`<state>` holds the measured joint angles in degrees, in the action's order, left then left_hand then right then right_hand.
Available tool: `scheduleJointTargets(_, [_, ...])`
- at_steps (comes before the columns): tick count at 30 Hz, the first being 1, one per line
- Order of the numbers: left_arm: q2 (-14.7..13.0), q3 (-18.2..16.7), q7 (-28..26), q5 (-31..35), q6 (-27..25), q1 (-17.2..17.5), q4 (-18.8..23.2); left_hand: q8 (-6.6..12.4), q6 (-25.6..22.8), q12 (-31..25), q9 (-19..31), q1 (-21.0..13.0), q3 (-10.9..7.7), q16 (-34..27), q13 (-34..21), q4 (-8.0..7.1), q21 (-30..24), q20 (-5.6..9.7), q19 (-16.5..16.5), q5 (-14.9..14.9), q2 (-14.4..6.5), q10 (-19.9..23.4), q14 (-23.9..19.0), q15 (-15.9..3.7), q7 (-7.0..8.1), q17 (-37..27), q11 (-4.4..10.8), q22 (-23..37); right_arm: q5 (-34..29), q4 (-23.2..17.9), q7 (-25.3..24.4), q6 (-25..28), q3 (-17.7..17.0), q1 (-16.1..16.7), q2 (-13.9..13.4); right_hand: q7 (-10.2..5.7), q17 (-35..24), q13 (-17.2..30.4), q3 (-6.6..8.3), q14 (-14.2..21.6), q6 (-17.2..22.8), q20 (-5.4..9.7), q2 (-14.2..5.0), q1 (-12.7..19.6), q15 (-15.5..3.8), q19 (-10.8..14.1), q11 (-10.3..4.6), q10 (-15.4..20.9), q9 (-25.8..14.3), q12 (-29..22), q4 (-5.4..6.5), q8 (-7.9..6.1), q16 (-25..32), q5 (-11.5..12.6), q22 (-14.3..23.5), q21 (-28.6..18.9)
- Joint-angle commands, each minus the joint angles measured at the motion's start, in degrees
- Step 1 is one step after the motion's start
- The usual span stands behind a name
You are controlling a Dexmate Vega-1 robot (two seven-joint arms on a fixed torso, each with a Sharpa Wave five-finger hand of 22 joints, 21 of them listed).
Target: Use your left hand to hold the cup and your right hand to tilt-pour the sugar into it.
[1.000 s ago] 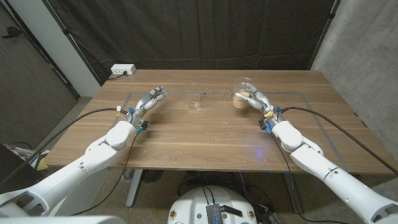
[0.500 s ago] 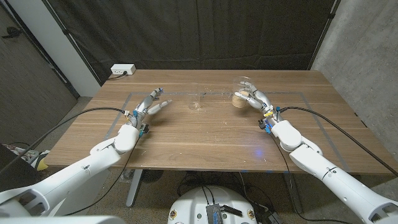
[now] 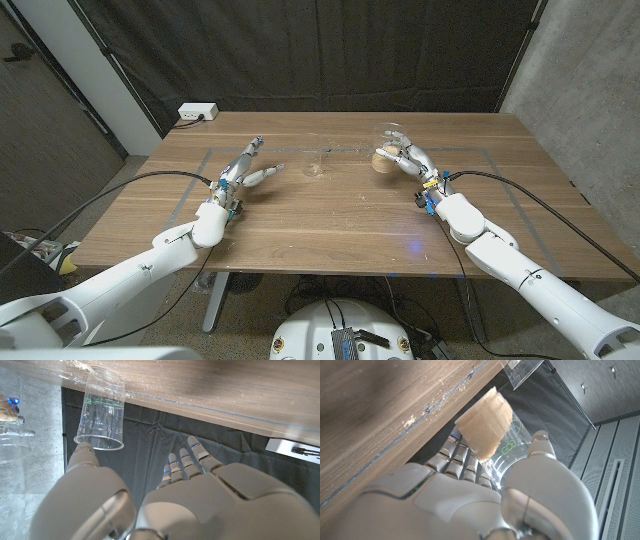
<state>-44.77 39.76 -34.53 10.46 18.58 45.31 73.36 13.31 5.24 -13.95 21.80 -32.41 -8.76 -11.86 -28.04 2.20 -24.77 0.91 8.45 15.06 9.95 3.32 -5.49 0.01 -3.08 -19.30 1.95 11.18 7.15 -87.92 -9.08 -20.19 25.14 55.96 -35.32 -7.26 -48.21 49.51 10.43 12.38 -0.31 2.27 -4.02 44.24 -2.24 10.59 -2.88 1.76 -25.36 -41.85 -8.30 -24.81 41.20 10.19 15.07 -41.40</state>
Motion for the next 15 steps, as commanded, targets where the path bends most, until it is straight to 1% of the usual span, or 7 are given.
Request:
scheduleJointTargets(1, [4.6, 3.3, -0.1, 0.0, 8.3, -5.1, -10.7, 0.48, -0.2, -0.6, 0.4, 0.2, 0.58, -0.5, -0.5, 0.13, 0.1, 0.50, 0.5, 0.4, 0.0, 0.3, -0.1, -0.25, -0.26, -0.5, -0.15, 0.0, -0.2, -0.9, -0.2, 0.4, -0.1, 0.4, -0.1, -0.12, -0.2, 0.4, -0.08, 0.3, 0.2, 1.61, -0.38, 0.6, -8.39, -0.3, -0.02, 0.2, -0.2, -0.5, 0.13, -0.37, -0.3, 0.0, 0.2, -0.6])
scheduleJointTargets(5, [6.6, 4.1, -0.3, -0.2, 10.9, -6.8, -14.4, 0.85, -0.7, -1.1, 0.6, 0.1, 0.95, -0.9, -0.7, 0.25, -0.1, 0.62, 1.2, 0.7, -0.2, 1.0, -0.7, -0.50, -0.04, -0.7, 0.20, 0.0, -0.6, -0.8, 0.0, 0.2, 0.1, 0.3, -0.1, 0.02, -0.3, 0.5, -0.11, 0.4, 0.2, 1.59, -0.40, 0.6, -8.39, -0.3, 0.02, 0.2, -0.3, -0.7, 0.16, -0.42, -0.3, 0.0, 0.2, -0.6])
scheduleJointTargets(8, [8.0, 4.8, 0.0, -0.2, 12.4, -8.3, -16.9, 1.22, -1.4, -1.4, 0.8, 0.0, 1.20, -1.1, -0.9, 0.34, -0.1, 0.61, 1.5, 0.8, -0.4, 1.3, -1.0, -0.58, -0.03, -0.9, 0.14, 0.0, -0.3, -0.7, 0.2, -0.2, -0.1, 0.5, -0.3, 0.04, -0.4, 0.7, -0.10, 0.5, 0.4, 1.57, -0.36, 0.7, -8.32, -0.3, 0.07, 0.2, -0.4, -0.8, 0.10, -0.51, -0.3, 0.0, 0.2, -0.7])
scheduleJointTargets(9, [8.0, 4.9, -0.1, -0.2, 12.6, -8.4, -17.1, 1.27, -1.4, -1.5, 0.8, 0.0, 1.25, -1.1, -0.9, 0.36, -0.1, 0.60, 1.5, 0.9, -0.4, 1.4, -1.1, -0.57, -0.01, -1.0, 0.13, 0.0, -0.3, -0.7, 0.2, -0.2, -0.1, 0.5, -0.3, 0.07, -0.4, 0.7, -0.09, 0.5, 0.4, 1.58, -0.39, 0.8, -8.38, -0.3, 0.05, 0.2, -0.4, -0.8, 0.10, -0.52, -0.3, 0.0, 0.2, -0.7])
scheduleJointTargets(11, [9.1, 5.2, 0.1, -0.3, 13.4, -9.4, -18.7, 1.44, -1.8, -1.6, 0.9, -0.1, 1.37, -1.2, -1.0, 0.40, -0.1, 0.59, 1.6, 0.9, -0.5, 1.4, -1.3, -0.68, 0.03, -1.1, 0.27, 0.0, -0.2, -0.5, 0.2, -0.8, -0.3, 0.6, -0.4, 0.09, -0.4, 0.8, -0.14, 0.5, 0.4, 1.58, -0.42, 0.6, -8.40, -0.3, -0.04, 0.2, -0.5, -0.9, 0.21, -0.54, -0.4, -0.1, 0.2, -0.8])
scheduleJointTargets(13, [9.5, 5.5, 0.2, -0.1, 13.4, -9.9, -19.3, 1.54, -1.9, -1.8, 1.0, -0.1, 1.46, -1.3, -1.1, 0.43, 0.0, 0.57, 1.7, 1.0, -0.5, 1.6, -1.3, -0.67, 0.01, -1.2, 0.13, 0.0, 0.0, -0.3, 0.1, -1.1, -0.4, 0.7, -0.3, 0.24, -0.4, 0.9, -0.21, 0.6, 0.5, 1.57, -0.37, 0.5, -8.28, -0.2, 0.16, 0.3, -0.5, -1.0, 0.29, -0.58, -0.4, -0.1, 0.2, -0.8])
scheduleJointTargets(15, [9.9, 5.7, 0.4, -0.2, 13.7, -10.3, -19.9, 1.65, -2.1, -1.9, 1.0, -0.2, 1.54, -1.3, -1.1, 0.46, 0.0, 0.55, 1.6, 1.1, -0.6, 1.8, -1.3, -0.67, 0.14, -1.3, 0.31, 0.0, 0.0, -0.2, 0.2, -1.4, -0.4, 0.8, -0.3, 0.25, -0.4, 1.0, -0.19, 0.7, 0.6, 1.56, -0.38, 0.5, -8.25, -0.3, 0.13, 0.3, -0.6, -1.1, 0.26, -0.63, -0.4, -0.1, 0.2, -0.9])
